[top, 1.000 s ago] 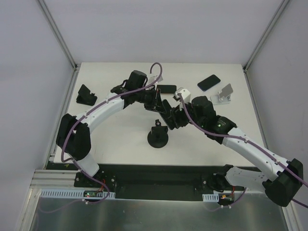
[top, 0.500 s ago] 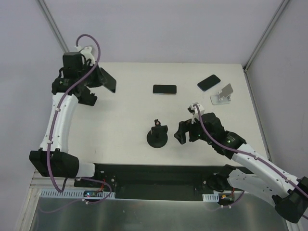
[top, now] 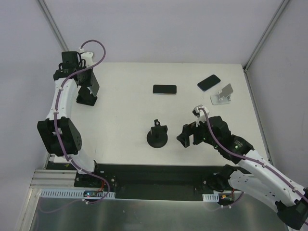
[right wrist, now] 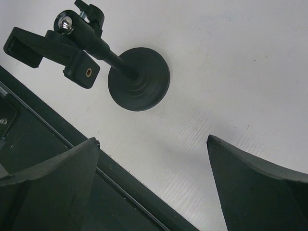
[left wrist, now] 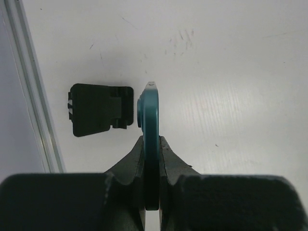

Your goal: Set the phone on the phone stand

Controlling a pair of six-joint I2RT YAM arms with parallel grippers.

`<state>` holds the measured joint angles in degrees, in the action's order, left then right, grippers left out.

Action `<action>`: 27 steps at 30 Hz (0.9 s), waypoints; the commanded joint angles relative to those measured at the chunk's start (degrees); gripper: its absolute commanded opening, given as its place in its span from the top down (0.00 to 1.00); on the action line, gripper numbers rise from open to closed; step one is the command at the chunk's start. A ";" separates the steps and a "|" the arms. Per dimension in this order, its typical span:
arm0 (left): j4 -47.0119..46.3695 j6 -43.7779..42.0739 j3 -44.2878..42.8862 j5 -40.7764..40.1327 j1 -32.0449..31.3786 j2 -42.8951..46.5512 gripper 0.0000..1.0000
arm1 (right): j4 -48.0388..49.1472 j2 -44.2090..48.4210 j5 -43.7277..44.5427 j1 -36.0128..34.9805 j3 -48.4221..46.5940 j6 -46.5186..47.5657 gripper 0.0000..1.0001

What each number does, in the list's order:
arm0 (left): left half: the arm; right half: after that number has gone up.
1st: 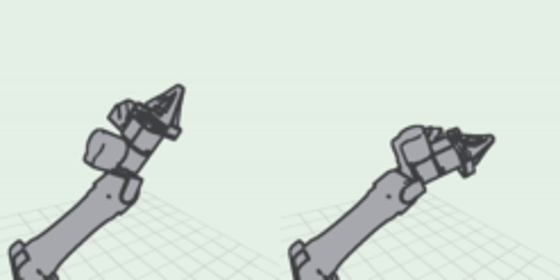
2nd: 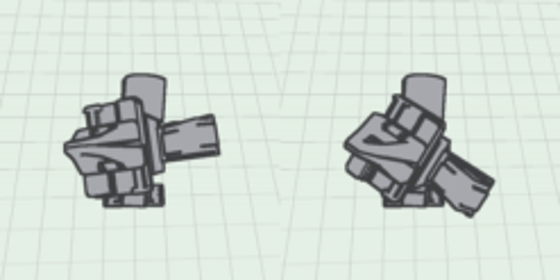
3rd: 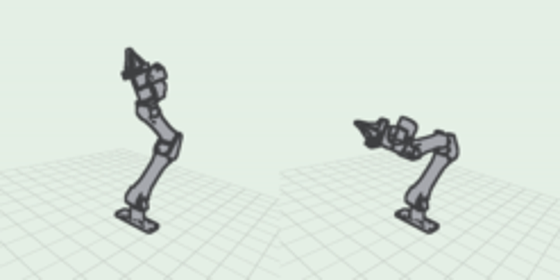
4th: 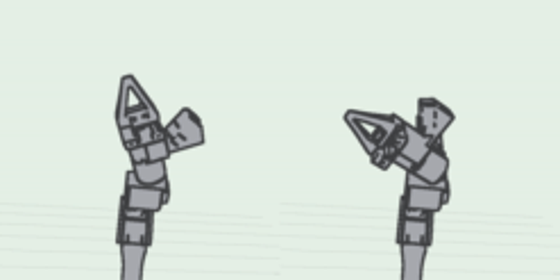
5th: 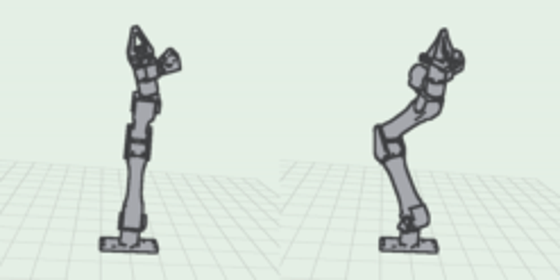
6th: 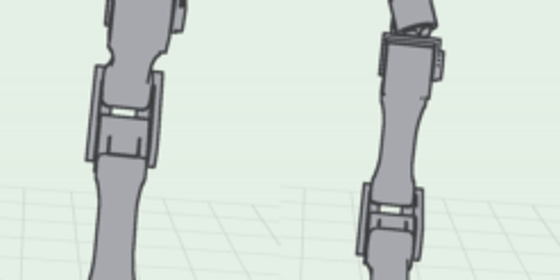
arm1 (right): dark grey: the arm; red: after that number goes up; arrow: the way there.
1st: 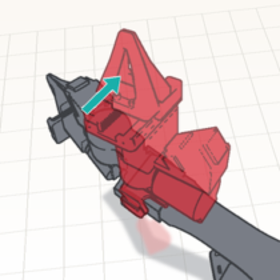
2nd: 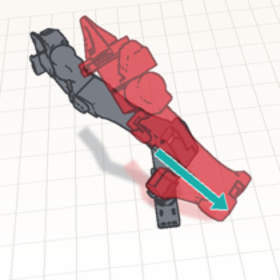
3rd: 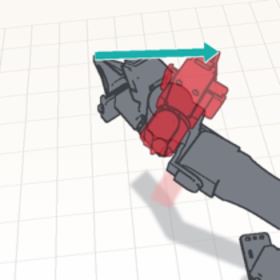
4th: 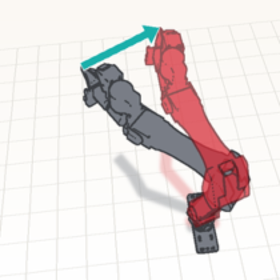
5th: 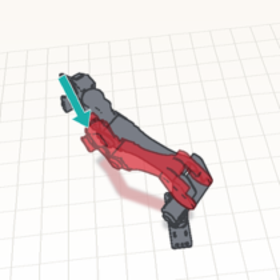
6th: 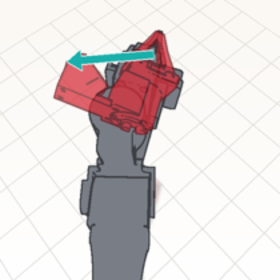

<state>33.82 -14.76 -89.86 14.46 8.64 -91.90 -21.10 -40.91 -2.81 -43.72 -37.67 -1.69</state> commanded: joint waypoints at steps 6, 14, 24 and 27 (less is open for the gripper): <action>-7.81 -7.56 -4.18 -3.66 1.99 -5.75 1.00 | -1.84 -2.33 6.59 0.66 -2.84 3.89 0.00; -8.42 -6.25 -3.47 3.37 6.56 -7.59 1.00 | -1.22 -7.87 5.18 1.71 -5.57 4.86 0.00; -9.13 -6.42 -1.54 6.11 7.79 -9.44 1.00 | 1.06 -9.63 3.34 3.38 -4.78 3.81 0.00; -9.22 -6.16 -1.10 5.24 7.79 -9.97 1.00 | 2.82 -11.03 0.44 3.99 -4.17 3.45 0.00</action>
<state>27.64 -20.53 -91.02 18.13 16.53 -101.84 -22.09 -50.50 0.91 -40.60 -40.60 2.15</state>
